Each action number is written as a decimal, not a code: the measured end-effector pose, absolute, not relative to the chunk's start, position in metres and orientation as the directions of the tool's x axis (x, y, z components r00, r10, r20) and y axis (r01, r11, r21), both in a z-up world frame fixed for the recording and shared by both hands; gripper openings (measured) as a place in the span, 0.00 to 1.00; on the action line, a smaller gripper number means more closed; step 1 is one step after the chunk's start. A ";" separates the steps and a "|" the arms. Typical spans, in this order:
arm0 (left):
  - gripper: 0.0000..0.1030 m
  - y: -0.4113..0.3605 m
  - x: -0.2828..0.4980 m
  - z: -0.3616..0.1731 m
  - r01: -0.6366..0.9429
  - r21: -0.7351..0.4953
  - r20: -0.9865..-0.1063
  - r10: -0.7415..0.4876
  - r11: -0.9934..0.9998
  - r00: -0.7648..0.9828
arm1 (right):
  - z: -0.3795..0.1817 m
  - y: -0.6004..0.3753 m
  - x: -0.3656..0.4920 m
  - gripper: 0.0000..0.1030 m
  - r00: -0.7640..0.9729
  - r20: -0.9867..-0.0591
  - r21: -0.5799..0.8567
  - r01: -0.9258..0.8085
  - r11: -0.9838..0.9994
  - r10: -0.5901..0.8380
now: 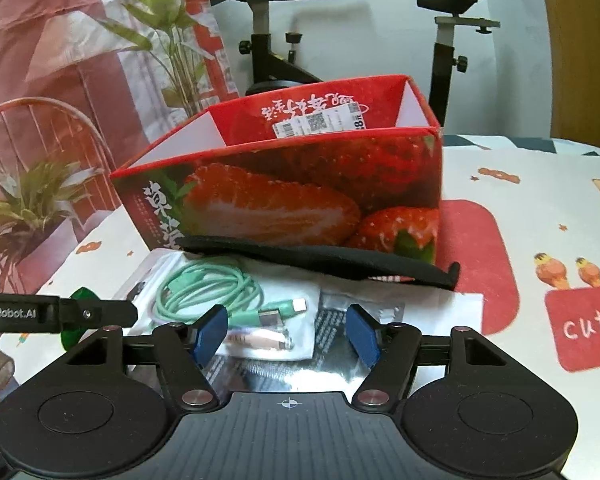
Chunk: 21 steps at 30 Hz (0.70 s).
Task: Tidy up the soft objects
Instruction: 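Move both grippers to the clear bag holding the green cable, then close both grippers on the clear green-cable bag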
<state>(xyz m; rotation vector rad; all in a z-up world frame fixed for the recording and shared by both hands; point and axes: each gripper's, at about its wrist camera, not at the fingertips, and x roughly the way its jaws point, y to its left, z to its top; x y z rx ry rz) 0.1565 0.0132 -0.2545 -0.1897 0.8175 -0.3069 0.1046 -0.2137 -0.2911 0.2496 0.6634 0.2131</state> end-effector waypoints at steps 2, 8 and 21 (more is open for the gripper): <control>0.43 0.013 0.158 -0.256 0.196 -0.292 -0.683 -0.348 0.936 0.643 | -0.294 -0.212 0.111 0.59 0.763 -0.582 0.306 -0.115 0.945 0.282; 0.43 0.013 0.163 -0.262 0.192 -0.307 -0.684 -0.356 0.932 0.636 | -0.304 -0.209 0.122 0.58 0.751 -0.572 0.380 -0.115 0.918 0.331; 0.35 0.005 0.182 -0.268 0.204 -0.325 -0.695 -0.380 0.923 0.611 | -0.311 -0.213 0.127 0.54 0.738 -0.563 0.434 -0.120 0.893 0.373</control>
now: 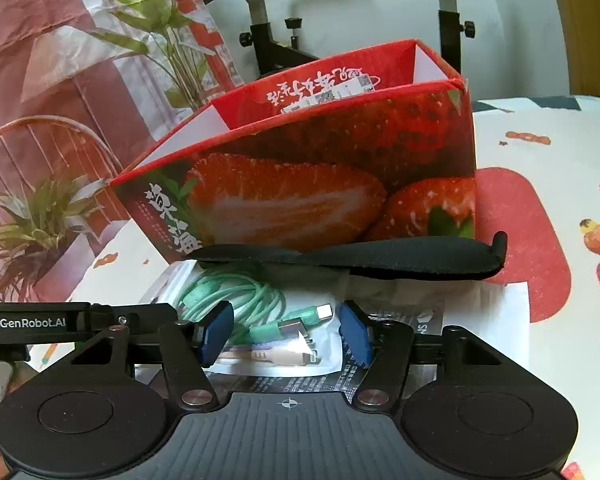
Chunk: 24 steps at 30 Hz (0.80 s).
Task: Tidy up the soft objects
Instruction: 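Close both grippers on the clear green-cable bag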
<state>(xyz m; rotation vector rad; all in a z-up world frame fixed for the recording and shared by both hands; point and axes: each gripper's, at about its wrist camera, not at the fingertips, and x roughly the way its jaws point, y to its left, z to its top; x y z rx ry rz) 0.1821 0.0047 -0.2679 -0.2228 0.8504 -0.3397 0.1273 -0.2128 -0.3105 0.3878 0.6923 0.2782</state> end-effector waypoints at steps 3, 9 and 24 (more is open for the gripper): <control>0.36 0.003 0.187 -0.271 0.196 -0.346 -0.698 -0.391 0.918 0.600 | -0.311 -0.212 0.129 0.52 0.732 -0.563 0.450 -0.118 0.885 0.384; 0.31 -0.007 0.189 -0.265 0.219 -0.310 -0.706 -0.378 0.925 0.599 | -0.305 -0.214 0.123 0.41 0.733 -0.561 0.450 -0.120 0.885 0.385; 0.09 0.000 0.169 -0.255 0.247 -0.319 -0.686 -0.403 0.915 0.606 | -0.288 -0.200 0.105 0.21 0.724 -0.564 0.384 -0.195 0.902 0.397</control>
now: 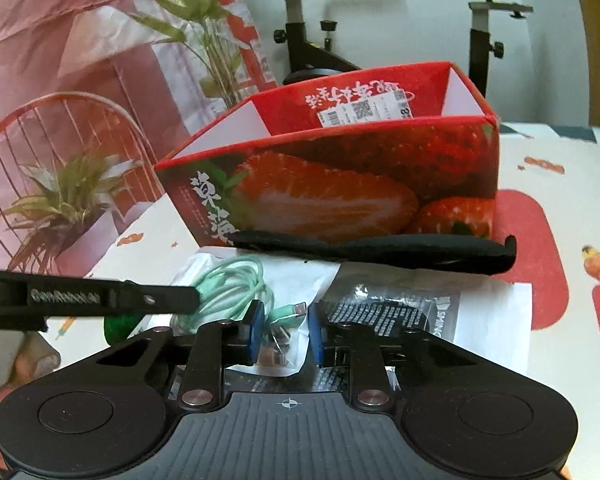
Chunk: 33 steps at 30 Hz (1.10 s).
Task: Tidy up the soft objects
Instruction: 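Close both grippers on the clear green-cable bag, then lift the cable bag with both grippers and carry it over the red box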
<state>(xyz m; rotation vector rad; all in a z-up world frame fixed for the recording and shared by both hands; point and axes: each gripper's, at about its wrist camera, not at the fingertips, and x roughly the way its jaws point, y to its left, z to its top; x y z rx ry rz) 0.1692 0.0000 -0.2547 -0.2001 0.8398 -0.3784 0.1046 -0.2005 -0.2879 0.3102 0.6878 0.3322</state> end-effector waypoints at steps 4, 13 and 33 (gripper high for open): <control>0.10 0.021 0.168 -0.250 0.161 -0.307 -0.683 -0.335 0.938 0.649 | -0.290 -0.204 0.102 0.21 0.717 -0.577 0.397 -0.173 0.901 0.391; 0.22 0.031 0.176 -0.264 0.111 -0.304 -0.713 -0.303 0.946 0.633 | -0.296 -0.206 0.099 0.21 0.720 -0.574 0.385 -0.184 0.904 0.391; 0.25 0.027 0.172 -0.270 0.171 -0.308 -0.681 -0.342 0.936 0.647 | -0.302 -0.209 0.099 0.22 0.725 -0.559 0.410 -0.179 0.894 0.402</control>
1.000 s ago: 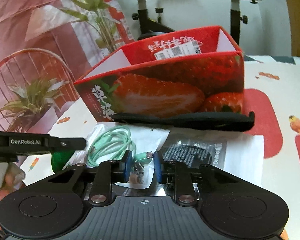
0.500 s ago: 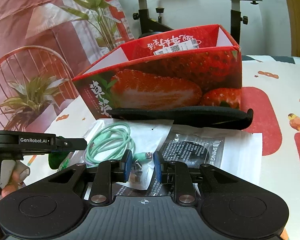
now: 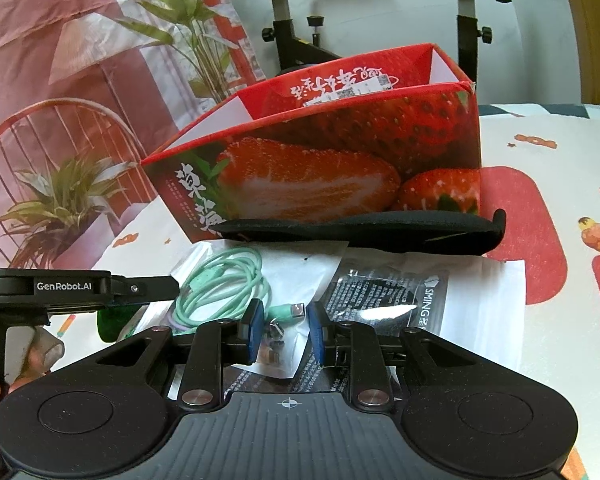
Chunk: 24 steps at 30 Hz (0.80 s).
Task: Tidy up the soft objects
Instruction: 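Lift the cable bag with both grippers and carry it over the red box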
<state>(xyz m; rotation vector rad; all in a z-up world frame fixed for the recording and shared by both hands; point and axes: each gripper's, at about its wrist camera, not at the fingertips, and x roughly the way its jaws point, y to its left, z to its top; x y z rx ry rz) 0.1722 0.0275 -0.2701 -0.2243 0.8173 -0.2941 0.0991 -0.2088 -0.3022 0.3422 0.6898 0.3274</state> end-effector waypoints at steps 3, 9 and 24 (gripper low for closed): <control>0.26 0.030 0.174 -0.273 0.165 -0.330 -0.673 -0.354 0.929 0.649 | -0.302 -0.209 0.099 0.22 0.725 -0.559 0.414 -0.177 0.893 0.403; 0.24 0.029 0.178 -0.274 0.184 -0.362 -0.661 -0.391 0.914 0.641 | -0.302 -0.207 0.098 0.22 0.729 -0.557 0.409 -0.176 0.895 0.398; 0.15 0.030 0.178 -0.280 0.205 -0.415 -0.645 -0.446 0.886 0.620 | -0.298 -0.206 0.096 0.22 0.738 -0.551 0.371 -0.202 0.906 0.390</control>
